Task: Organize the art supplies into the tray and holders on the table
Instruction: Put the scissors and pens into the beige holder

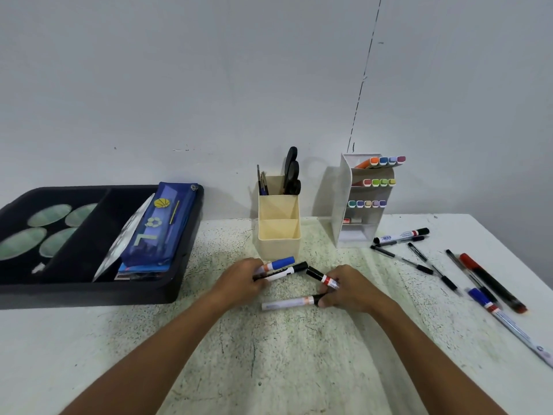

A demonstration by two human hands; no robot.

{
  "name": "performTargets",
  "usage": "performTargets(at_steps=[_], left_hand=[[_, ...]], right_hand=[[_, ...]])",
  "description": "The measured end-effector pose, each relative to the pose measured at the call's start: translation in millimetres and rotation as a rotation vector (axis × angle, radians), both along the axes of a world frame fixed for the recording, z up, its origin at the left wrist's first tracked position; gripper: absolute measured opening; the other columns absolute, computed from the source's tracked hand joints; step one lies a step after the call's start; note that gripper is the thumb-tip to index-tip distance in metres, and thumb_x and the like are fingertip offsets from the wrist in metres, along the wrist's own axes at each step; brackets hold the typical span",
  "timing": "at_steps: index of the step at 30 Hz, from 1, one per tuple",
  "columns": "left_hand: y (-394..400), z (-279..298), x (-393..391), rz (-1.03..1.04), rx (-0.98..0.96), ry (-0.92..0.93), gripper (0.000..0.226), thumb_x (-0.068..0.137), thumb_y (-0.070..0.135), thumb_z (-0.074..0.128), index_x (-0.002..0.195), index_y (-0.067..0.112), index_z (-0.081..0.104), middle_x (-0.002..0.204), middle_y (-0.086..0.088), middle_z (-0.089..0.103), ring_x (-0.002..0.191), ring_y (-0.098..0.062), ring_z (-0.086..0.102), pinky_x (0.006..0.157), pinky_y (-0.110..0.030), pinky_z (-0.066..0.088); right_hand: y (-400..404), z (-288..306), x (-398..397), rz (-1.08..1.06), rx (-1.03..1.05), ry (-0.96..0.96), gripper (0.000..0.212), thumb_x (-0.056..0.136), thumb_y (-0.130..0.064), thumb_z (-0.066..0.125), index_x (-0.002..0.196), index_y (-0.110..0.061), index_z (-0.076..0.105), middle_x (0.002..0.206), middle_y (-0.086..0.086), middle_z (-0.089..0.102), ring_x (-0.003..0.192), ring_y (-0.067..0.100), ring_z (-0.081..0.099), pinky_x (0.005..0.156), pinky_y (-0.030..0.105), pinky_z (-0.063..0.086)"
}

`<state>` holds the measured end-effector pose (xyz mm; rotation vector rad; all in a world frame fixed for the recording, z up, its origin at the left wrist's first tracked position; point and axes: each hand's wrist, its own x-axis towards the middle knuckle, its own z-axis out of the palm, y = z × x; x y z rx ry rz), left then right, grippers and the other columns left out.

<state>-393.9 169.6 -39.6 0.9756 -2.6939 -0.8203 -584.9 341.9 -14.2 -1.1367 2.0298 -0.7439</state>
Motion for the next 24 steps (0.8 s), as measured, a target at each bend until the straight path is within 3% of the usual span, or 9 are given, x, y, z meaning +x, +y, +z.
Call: performTargets(at_steps=[5,8,10,12,14,15,17,19,24], left_hand=[[-2.1,2.1,7.8,0.057,0.217,0.187,0.006,0.093,0.020,0.063,0.087,0.019,0.061,0.073,0.000,0.057,0.055,-0.005,0.048,0.046,-0.014,0.038],[-2.3,6.8,18.7,0.076,0.532,0.374,0.008,0.095,0.017,0.061,0.101,0.017,0.065,0.083,-0.009,0.068,0.070,-0.007,0.059,0.063,-0.022,0.046],[-1.7,10.8,25.7,0.069,0.759,0.480,0.018,0.097,0.014,0.055,0.113,0.014,0.062,0.087,-0.006,0.073,0.079,-0.013,0.064,0.067,-0.025,0.050],[0.5,16.2,27.3,0.066,0.961,0.571,0.024,0.098,0.011,0.050,0.120,0.008,0.057,0.085,-0.006,0.071,0.080,-0.018,0.066,0.070,-0.030,0.054],[4.9,21.6,23.8,0.060,1.179,0.669,0.030,0.097,0.009,0.047,0.126,0.005,0.051,0.087,-0.011,0.067,0.079,-0.025,0.065,0.074,-0.040,0.056],[8.3,25.1,21.7,0.048,1.243,0.703,0.031,0.097,0.008,0.046,0.128,0.006,0.048,0.088,-0.013,0.065,0.076,-0.026,0.064,0.072,-0.041,0.056],[17.3,31.3,16.5,0.025,1.262,0.716,0.031,0.099,0.008,0.042,0.130,0.010,0.047,0.088,-0.012,0.064,0.071,-0.023,0.060,0.066,-0.039,0.053],[26.1,37.0,11.0,0.025,1.199,0.691,0.032,0.100,0.008,0.039,0.130,0.015,0.047,0.083,-0.010,0.063,0.067,-0.020,0.056,0.062,-0.035,0.049],[41.7,54.4,3.0,-0.025,0.832,0.561,0.022,0.105,0.023,0.038,0.123,0.023,0.049,0.071,0.003,0.058,0.061,-0.012,0.049,0.056,-0.025,0.042]], right_hand=[[11.0,5.6,-17.8,-0.075,-0.205,-0.345,0.013,0.078,-0.002,0.076,0.075,-0.014,0.072,0.058,0.000,0.061,0.045,0.009,0.047,0.041,0.019,0.037],[9.8,7.2,-19.7,-0.263,-0.417,-0.725,0.015,0.078,0.008,0.067,0.084,-0.006,0.070,0.070,0.011,0.065,0.047,0.012,0.053,0.039,0.021,0.040],[3.0,8.7,-14.4,-0.329,-0.506,-0.964,0.010,0.076,0.003,0.062,0.081,-0.003,0.068,0.074,0.011,0.060,0.058,0.015,0.055,0.047,0.024,0.044],[-6.0,11.5,-6.1,-0.333,-0.540,-1.142,0.005,0.078,-0.006,0.059,0.077,-0.004,0.064,0.074,0.008,0.055,0.066,0.018,0.057,0.068,0.031,0.051],[-14.8,13.6,3.3,-0.317,-0.562,-1.257,0.016,0.088,-0.008,0.052,0.076,-0.003,0.062,0.073,0.011,0.060,0.070,0.025,0.064,0.086,0.044,0.055],[-20.0,16.2,9.7,-0.304,-0.564,-1.272,0.018,0.091,-0.008,0.049,0.079,-0.002,0.061,0.073,0.012,0.062,0.069,0.026,0.065,0.084,0.045,0.057],[-30.4,22.0,21.9,-0.299,-0.559,-1.208,0.010,0.092,-0.007,0.048,0.092,-0.002,0.058,0.072,0.011,0.060,0.057,0.020,0.058,0.061,0.036,0.056],[-42.0,26.4,32.0,-0.313,-0.566,-1.080,0.010,0.094,-0.005,0.049,0.101,-0.003,0.055,0.067,0.006,0.055,0.046,0.013,0.044,0.043,0.025,0.041],[-61.2,45.4,50.2,-0.217,-0.625,-0.820,0.019,0.083,-0.021,0.072,0.094,-0.007,0.066,0.059,-0.001,0.045,0.043,0.009,0.033,0.038,0.021,0.029]])
